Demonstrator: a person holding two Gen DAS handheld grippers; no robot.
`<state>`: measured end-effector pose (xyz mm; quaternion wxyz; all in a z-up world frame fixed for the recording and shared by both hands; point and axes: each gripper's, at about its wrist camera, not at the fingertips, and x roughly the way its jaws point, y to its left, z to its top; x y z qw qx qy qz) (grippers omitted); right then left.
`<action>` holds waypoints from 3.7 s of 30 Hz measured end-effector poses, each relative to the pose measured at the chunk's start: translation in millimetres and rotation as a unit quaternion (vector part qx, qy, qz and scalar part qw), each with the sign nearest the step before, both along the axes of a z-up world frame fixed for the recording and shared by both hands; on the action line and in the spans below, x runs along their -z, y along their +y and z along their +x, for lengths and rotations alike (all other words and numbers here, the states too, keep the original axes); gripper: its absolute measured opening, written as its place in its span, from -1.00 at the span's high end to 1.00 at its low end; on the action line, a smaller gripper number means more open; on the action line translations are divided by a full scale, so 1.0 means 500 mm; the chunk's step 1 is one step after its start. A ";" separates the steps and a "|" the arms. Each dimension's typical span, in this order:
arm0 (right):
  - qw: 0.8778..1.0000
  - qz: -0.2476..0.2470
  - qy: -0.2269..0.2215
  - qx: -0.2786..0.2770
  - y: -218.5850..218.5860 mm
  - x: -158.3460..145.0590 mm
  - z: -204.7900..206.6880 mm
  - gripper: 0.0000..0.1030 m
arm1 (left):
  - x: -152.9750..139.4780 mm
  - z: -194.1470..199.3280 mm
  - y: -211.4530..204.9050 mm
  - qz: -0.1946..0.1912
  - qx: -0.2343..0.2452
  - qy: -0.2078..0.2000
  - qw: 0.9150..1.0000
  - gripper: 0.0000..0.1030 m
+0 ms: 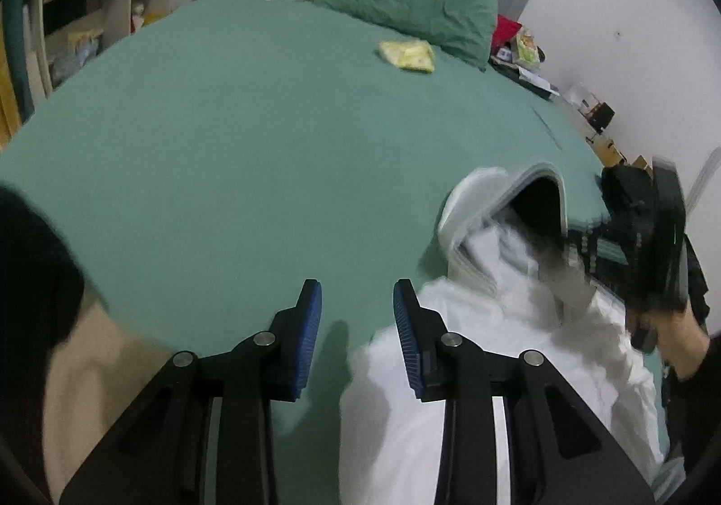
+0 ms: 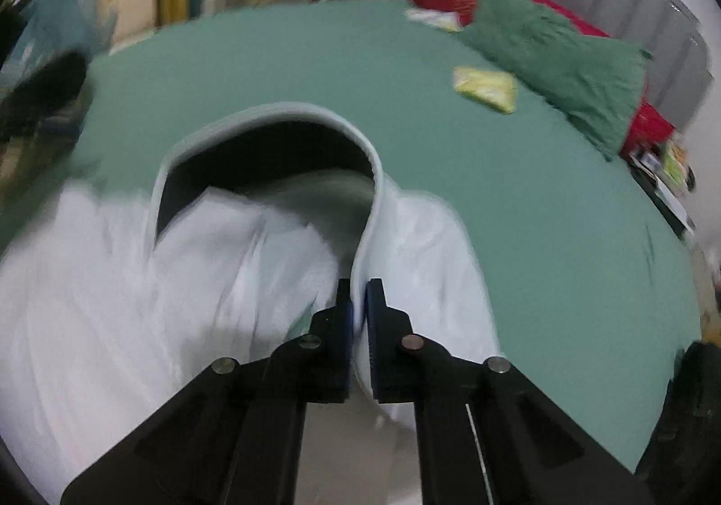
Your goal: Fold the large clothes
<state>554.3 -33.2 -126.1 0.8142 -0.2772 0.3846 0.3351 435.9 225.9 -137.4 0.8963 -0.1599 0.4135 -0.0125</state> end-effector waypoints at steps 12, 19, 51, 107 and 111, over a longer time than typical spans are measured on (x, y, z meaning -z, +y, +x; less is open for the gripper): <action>0.991 0.050 0.124 -0.022 -0.155 0.012 -0.018 0.58 | 0.090 0.170 -0.188 0.049 0.127 0.058 0.989 -0.12; 0.967 0.199 0.157 0.038 -0.332 -0.069 0.080 -0.77 | 0.100 0.176 -0.204 0.044 0.164 0.071 0.983 -0.15; 0.932 -0.137 -0.302 -0.149 -0.145 0.074 -0.294 0.63 | 0.069 0.043 -0.421 0.325 0.262 -0.066 0.906 0.63; 0.995 0.066 -0.051 -0.060 -0.266 -0.146 -0.117 -0.78 | 0.055 -0.089 -0.366 0.303 0.205 -0.073 0.928 0.63; 0.981 0.189 0.052 0.014 -0.221 -0.149 -0.016 -0.78 | 0.061 -0.077 -0.355 0.299 0.208 -0.072 0.928 0.63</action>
